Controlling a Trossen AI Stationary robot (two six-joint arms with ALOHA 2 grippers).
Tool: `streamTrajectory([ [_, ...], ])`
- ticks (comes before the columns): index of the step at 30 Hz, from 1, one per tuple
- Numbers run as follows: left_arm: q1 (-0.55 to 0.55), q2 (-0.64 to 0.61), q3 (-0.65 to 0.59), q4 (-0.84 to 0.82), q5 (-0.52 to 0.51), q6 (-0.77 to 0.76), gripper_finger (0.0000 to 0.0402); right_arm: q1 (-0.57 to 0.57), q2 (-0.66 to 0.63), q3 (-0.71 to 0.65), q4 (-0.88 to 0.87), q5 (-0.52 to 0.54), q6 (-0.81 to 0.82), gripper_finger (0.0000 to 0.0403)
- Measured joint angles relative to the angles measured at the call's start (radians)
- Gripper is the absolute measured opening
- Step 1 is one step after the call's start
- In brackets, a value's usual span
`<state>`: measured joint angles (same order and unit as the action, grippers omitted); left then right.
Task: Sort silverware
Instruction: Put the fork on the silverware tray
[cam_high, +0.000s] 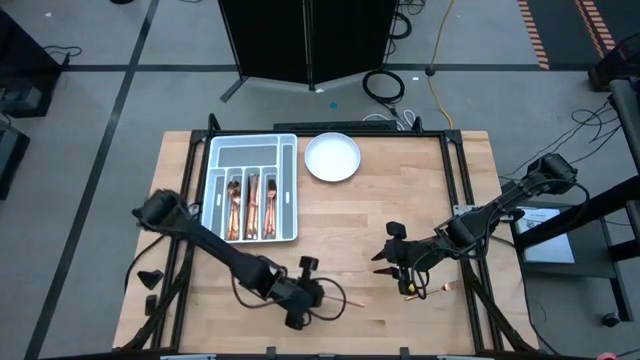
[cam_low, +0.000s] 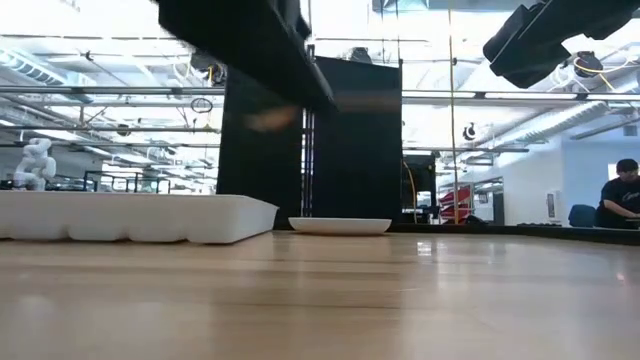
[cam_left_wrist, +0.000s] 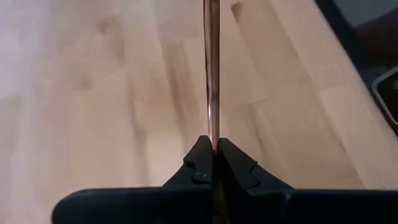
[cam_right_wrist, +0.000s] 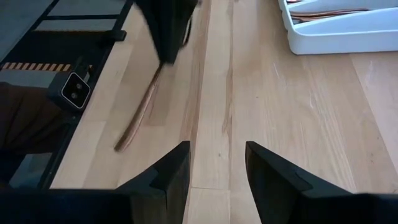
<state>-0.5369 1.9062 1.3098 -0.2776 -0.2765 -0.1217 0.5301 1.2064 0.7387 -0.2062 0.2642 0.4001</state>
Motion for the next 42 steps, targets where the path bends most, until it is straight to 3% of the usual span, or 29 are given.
streamTrajectory([
  [10, 0.073, -0.211, 0.001, -0.422, 0.005, 0.294, 0.0001, -0.001, 0.0, 0.0, 0.003, 0.001, -0.023, 0.0144],
  [18, 0.148, -0.239, 0.001, -0.793, 0.007, 0.565, 0.0, -0.027, 0.0, 0.0, 0.003, 0.001, -0.03, 0.0144],
  [24, 0.229, -0.269, 0.0, -0.86, 0.044, 0.662, 0.0, -0.066, 0.0, 0.0, 0.003, 0.001, -0.05, 0.0144],
  [29, 0.343, -0.38, -0.023, -0.86, 0.125, 0.751, 0.0, -0.122, 0.0, 0.0, 0.006, 0.001, -0.056, 0.0144],
  [35, 0.488, -0.538, -0.078, -0.865, 0.156, 0.958, 0.0, -0.209, 0.0, 0.0, 0.007, 0.001, -0.119, 0.0144],
  [42, 0.649, -0.565, -0.084, -0.921, 0.172, 1.229, 0.0, -0.321, 0.0, 0.0, 0.01, 0.002, -0.177, 0.0144],
])
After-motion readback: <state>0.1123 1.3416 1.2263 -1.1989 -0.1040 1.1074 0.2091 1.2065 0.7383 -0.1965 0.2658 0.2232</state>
